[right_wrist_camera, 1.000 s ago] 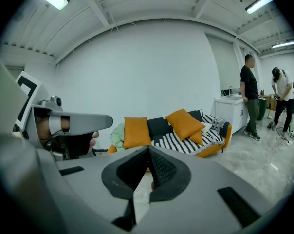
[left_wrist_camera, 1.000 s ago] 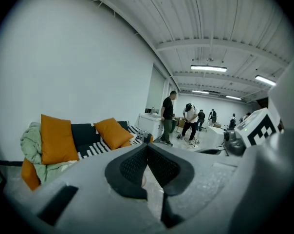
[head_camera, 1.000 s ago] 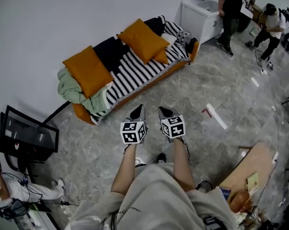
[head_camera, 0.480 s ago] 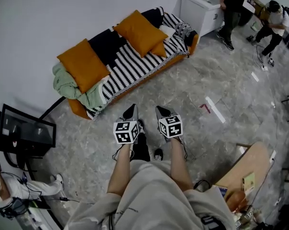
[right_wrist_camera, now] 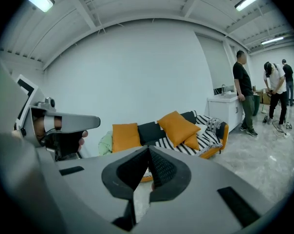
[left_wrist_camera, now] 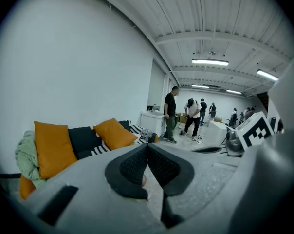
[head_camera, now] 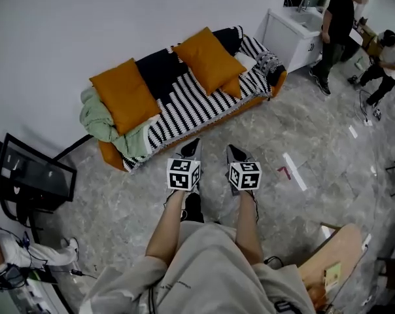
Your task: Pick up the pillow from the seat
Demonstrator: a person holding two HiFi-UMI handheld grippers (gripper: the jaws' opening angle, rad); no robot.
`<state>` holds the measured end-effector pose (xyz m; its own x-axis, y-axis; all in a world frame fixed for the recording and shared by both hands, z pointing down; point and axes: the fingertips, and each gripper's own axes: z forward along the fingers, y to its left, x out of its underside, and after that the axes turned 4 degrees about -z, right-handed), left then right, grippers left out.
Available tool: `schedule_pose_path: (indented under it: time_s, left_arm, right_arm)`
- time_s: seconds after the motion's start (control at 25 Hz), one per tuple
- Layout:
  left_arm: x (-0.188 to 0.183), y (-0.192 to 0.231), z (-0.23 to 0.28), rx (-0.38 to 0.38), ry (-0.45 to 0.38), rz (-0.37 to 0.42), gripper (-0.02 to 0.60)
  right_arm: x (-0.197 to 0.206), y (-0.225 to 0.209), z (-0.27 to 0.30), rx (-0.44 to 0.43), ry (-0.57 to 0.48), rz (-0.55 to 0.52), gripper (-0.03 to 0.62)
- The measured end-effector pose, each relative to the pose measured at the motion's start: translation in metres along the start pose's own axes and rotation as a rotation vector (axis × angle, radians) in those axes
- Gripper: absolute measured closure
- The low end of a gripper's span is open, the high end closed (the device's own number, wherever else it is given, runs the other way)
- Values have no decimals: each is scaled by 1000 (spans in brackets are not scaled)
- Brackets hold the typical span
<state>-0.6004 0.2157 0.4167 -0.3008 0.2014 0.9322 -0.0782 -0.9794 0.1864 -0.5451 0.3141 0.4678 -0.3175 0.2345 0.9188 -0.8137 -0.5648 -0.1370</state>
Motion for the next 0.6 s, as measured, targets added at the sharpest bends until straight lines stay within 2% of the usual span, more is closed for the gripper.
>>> schedule_pose_path:
  time_s: [0.12, 0.28, 0.48, 0.6]
  left_arm:
    - [-7, 16, 16, -2, -1, -35, 572]
    - [1, 36, 36, -15, 31, -122, 572]
    - [11, 70, 70, -36, 95, -151, 572]
    - [5, 95, 84, -34, 109, -177, 572]
  right_arm:
    - [-3, -8, 13, 13, 15, 16, 586]
    - [10, -23, 30, 15, 73, 31, 586]
    - [19, -51, 62, 39, 135, 53, 587]
    - [10, -52, 88, 49, 161, 52, 587]
